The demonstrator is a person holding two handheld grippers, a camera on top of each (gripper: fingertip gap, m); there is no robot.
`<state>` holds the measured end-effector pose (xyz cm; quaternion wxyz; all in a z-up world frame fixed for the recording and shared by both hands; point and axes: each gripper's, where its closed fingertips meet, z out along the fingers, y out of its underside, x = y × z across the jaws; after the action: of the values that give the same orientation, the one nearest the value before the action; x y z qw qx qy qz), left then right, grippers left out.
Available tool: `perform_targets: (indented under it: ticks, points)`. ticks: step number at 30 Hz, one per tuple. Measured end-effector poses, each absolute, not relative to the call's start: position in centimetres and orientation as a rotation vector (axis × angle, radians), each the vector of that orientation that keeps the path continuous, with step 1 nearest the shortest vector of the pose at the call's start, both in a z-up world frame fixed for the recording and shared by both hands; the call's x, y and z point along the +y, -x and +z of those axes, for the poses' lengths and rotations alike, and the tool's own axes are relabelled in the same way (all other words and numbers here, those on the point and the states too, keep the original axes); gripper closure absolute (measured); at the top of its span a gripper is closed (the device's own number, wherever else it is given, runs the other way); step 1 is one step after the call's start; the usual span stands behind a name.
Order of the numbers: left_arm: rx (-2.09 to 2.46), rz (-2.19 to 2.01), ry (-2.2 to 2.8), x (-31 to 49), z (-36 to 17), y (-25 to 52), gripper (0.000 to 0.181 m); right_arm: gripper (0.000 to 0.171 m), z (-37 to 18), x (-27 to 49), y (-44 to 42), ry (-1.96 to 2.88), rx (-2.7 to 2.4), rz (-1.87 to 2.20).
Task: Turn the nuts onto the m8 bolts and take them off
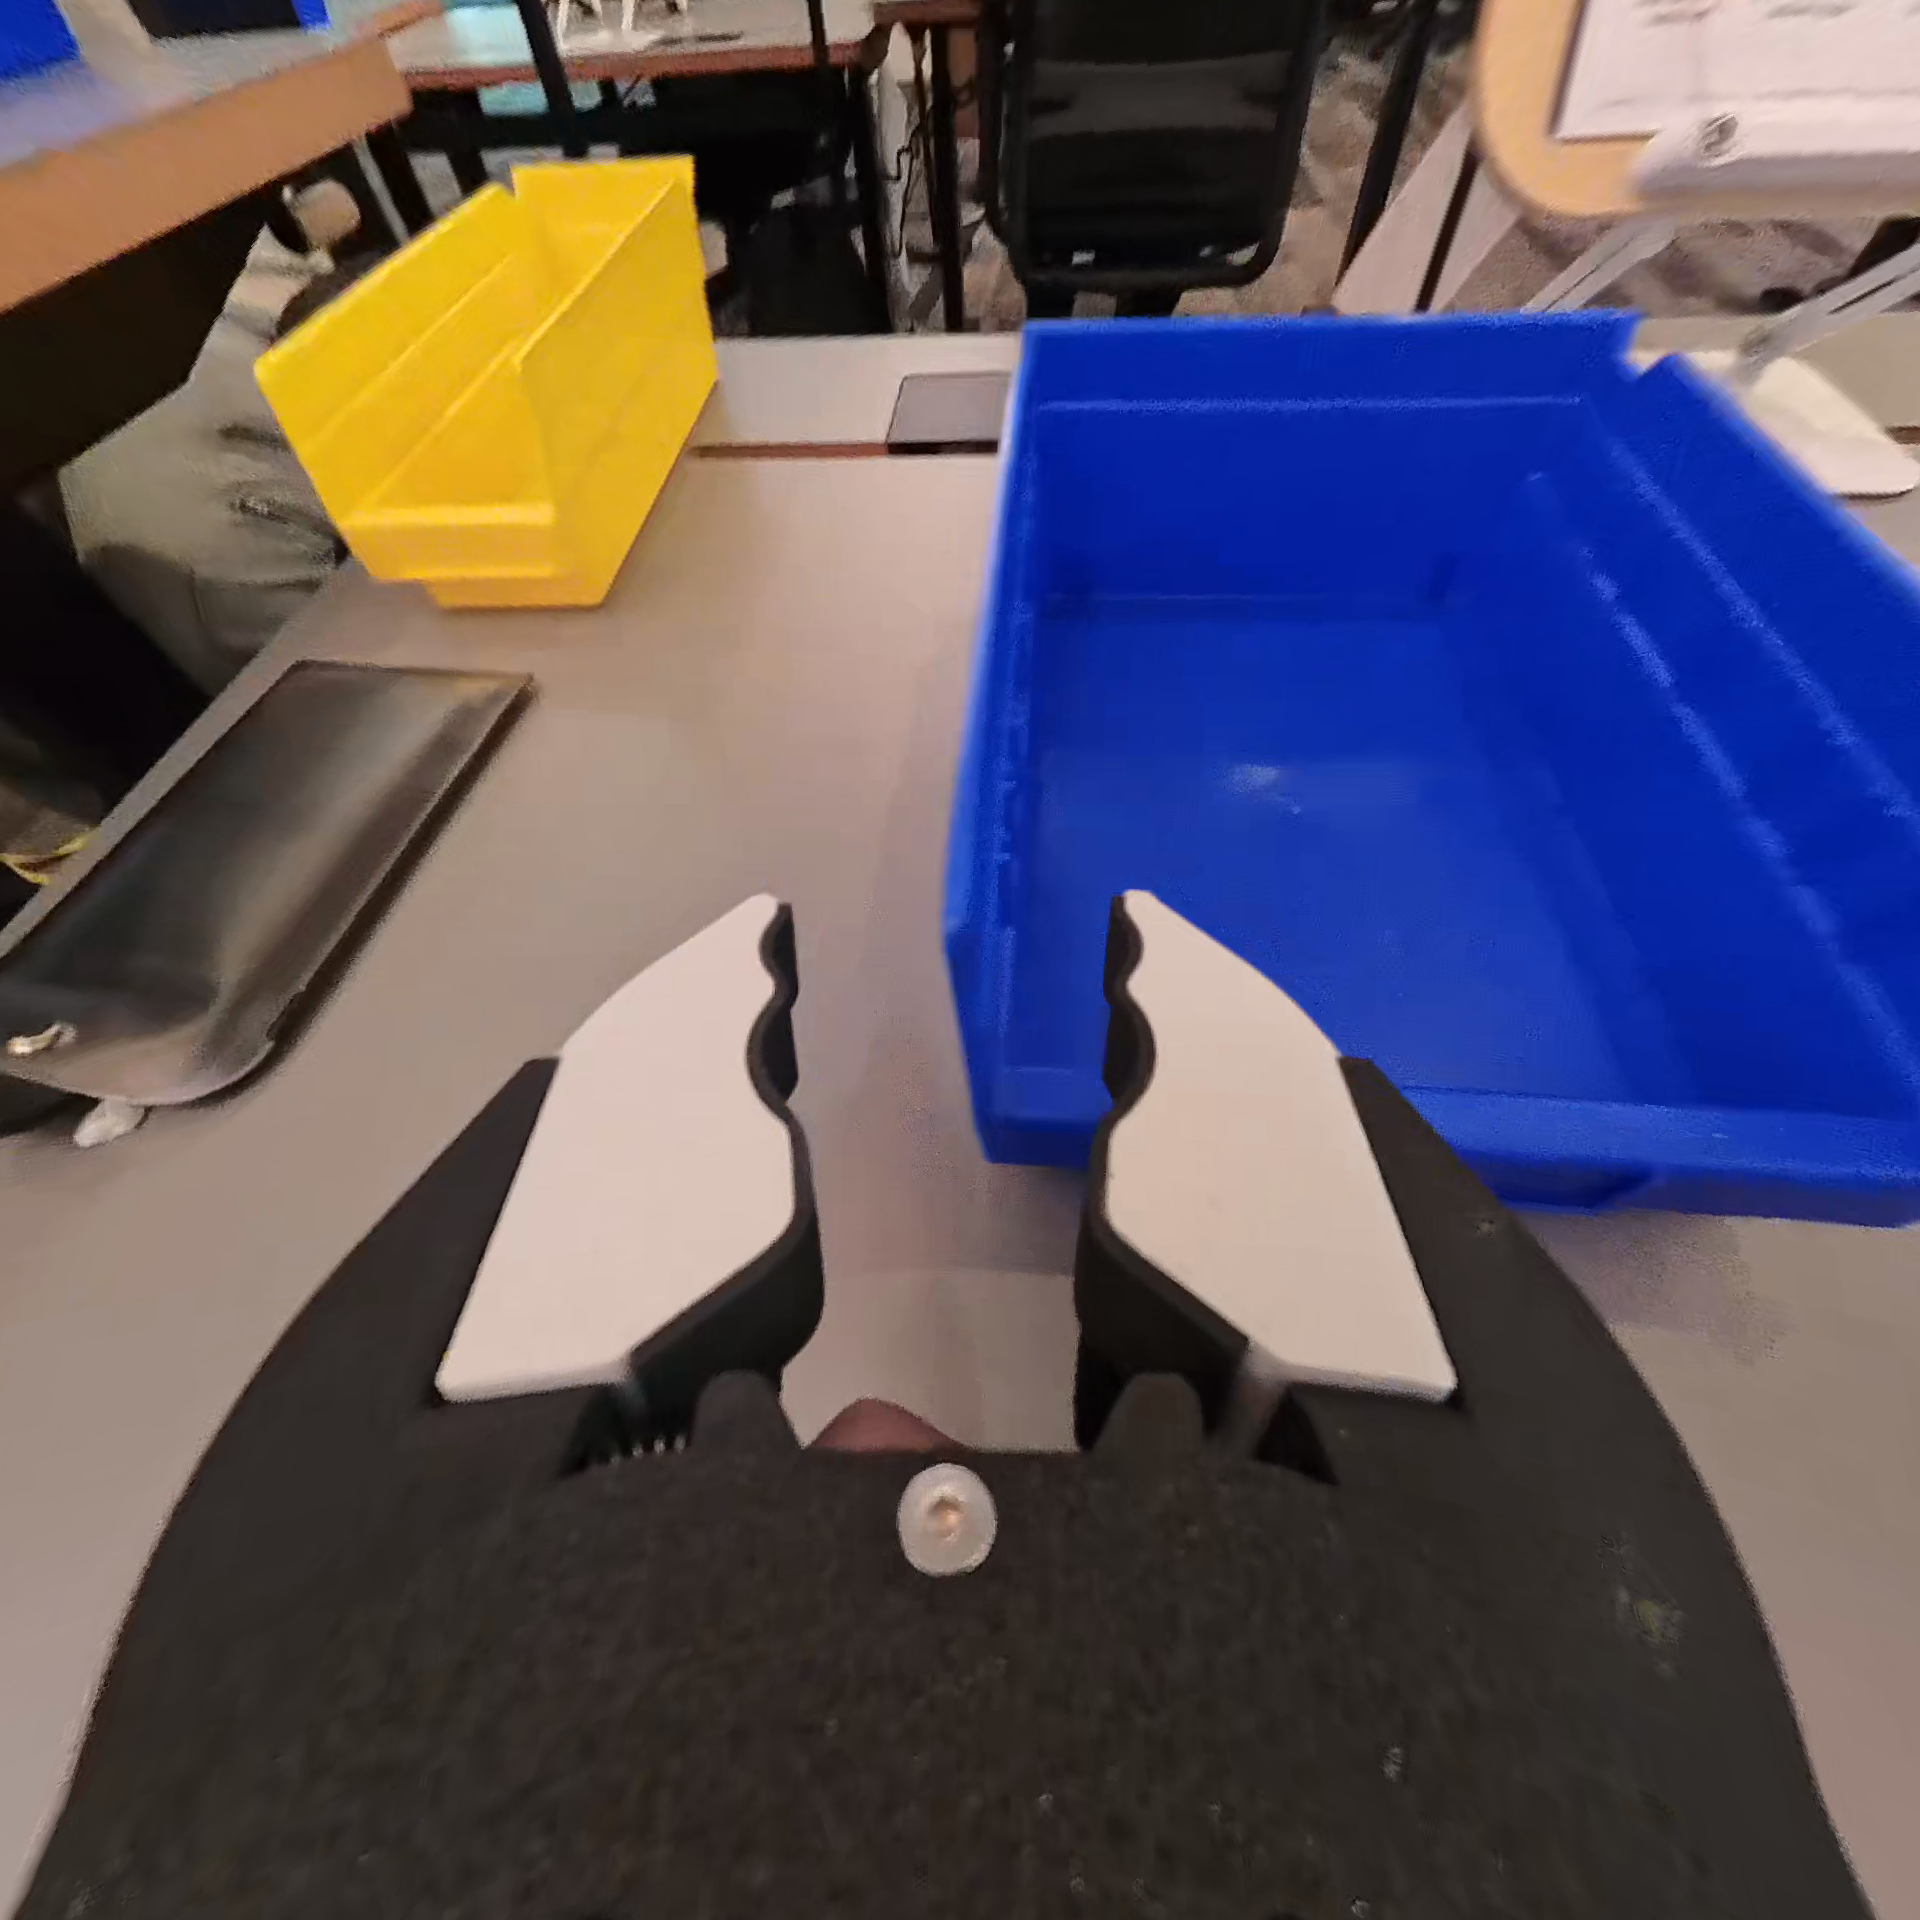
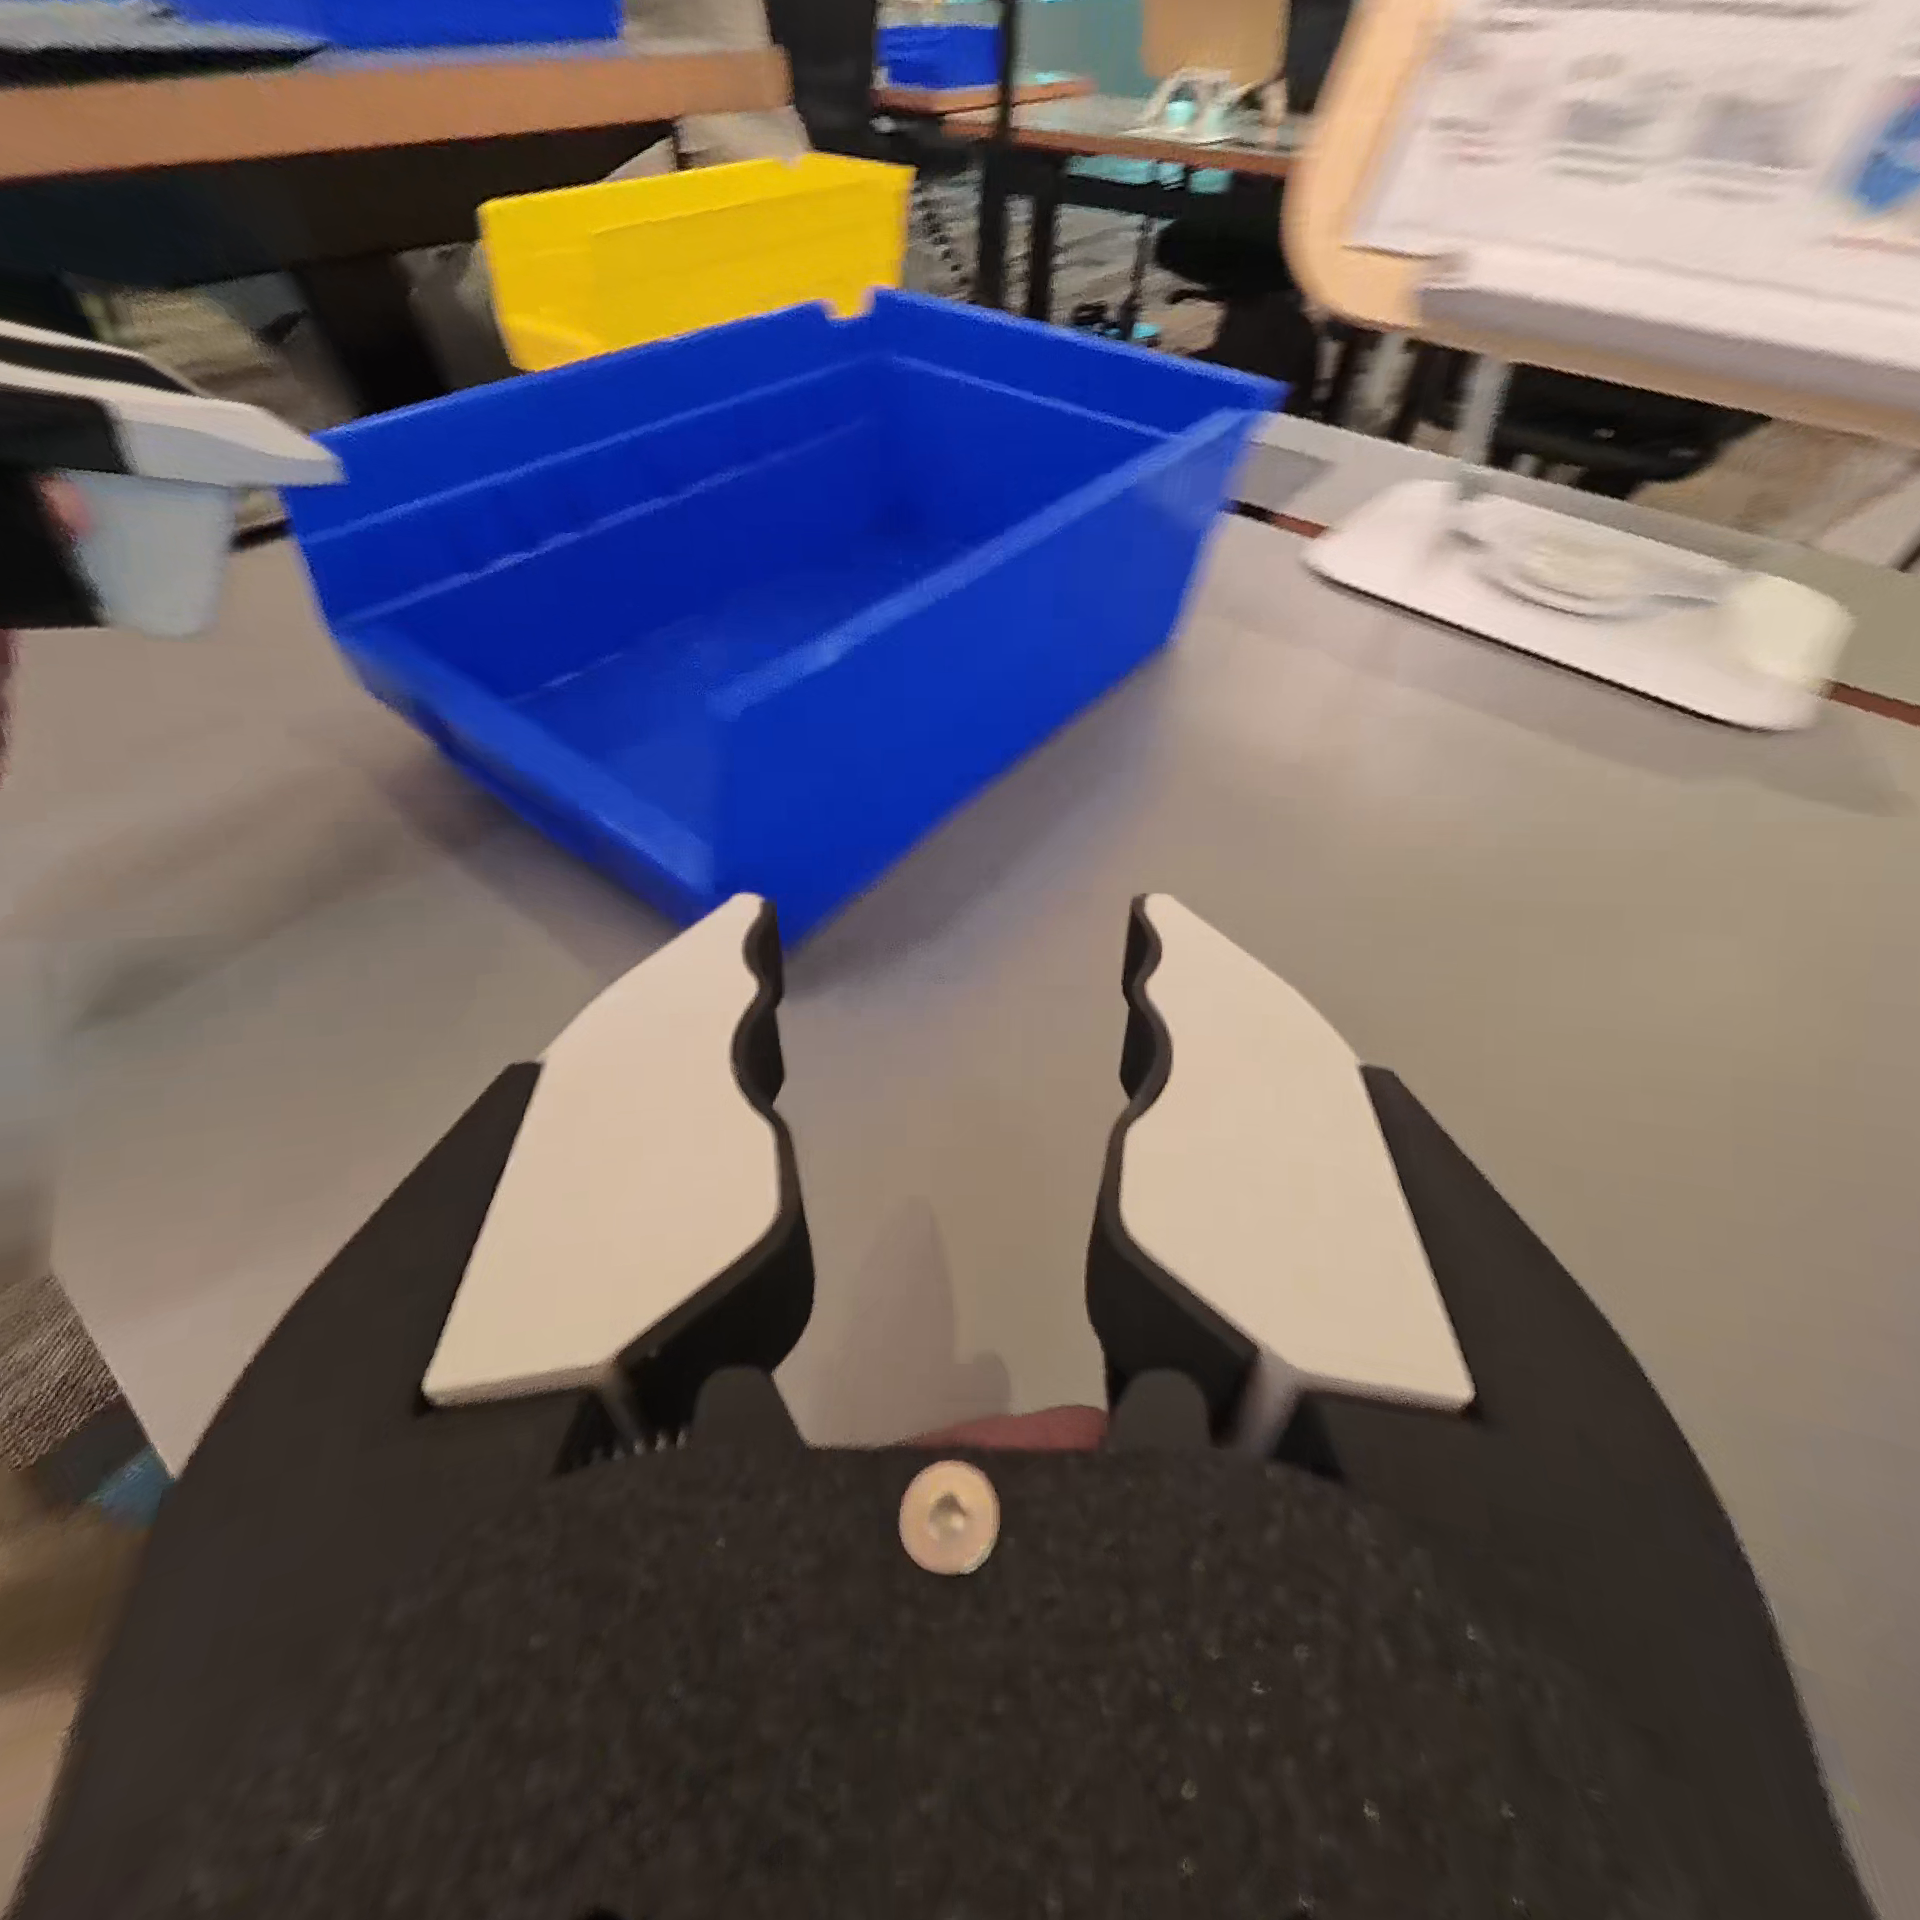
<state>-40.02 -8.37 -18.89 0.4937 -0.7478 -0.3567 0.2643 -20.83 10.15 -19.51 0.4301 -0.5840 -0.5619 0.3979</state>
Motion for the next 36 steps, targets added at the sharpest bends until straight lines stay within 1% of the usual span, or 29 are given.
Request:
perform_targets:
  ticks: [3, 6, 9, 10, 13, 14, 15, 19, 26, 31, 36]
  points:
    - [-0.893, 0.592, 1.819, -8.8, -20.3, 41.1, 0.124, 0.106, -20.0, 7.0, 24.4, 1.459, -1.426, 1.004]
    - [-0.901, 0.517, 1.839, -8.3, -21.5, 41.5, 0.124, 0.107, -20.6, 6.3, 26.5, 1.489, -1.415, 0.993]
    - [-0.9, 0.51, 1.851, -8.2, -22.0, 42.0, 0.128, 0.113, -21.2, 6.0, 27.8, 1.533, -1.412, 1.01]
    - [-0.894, 0.508, 1.855, -8.0, -22.0, 42.1, 0.131, 0.116, -21.2, 6.1, 28.0, 1.542, -1.405, 1.012]
    - [-0.845, 0.476, 1.876, -7.2, -22.2, 41.8, 0.159, 0.131, -21.5, 6.1, 28.3, 1.548, -1.402, 1.017]
    - [-0.826, 0.462, 1.881, -6.8, -22.2, 41.6, 0.171, 0.14, -21.6, 5.9, 28.3, 1.545, -1.414, 1.019]
    - [-0.83, 0.466, 1.881, -6.7, -22.2, 41.5, 0.177, 0.146, -21.7, 5.8, 28.4, 1.546, -1.42, 1.014]
    - [-0.82, 0.439, 1.877, -6.2, -22.2, 41.2, 0.178, 0.152, -21.8, 6.6, 28.3, 1.549, -1.406, 0.949]
    - [-0.737, 0.531, 1.843, -4.6, -21.0, 38.8, 0.178, 0.159, -21.1, 9.0, 26.9, 1.571, -1.351, 0.894]
    - [-0.691, 0.488, 1.83, -1.6, -20.2, 36.3, 0.177, 0.161, -19.7, 11.9, 24.2, 1.577, -1.278, 0.839]
    - [-0.623, 0.451, 1.82, 2.5, -20.3, 32.6, 0.177, 0.162, -19.5, 15.8, 19.9, 1.621, -1.19, 0.768]
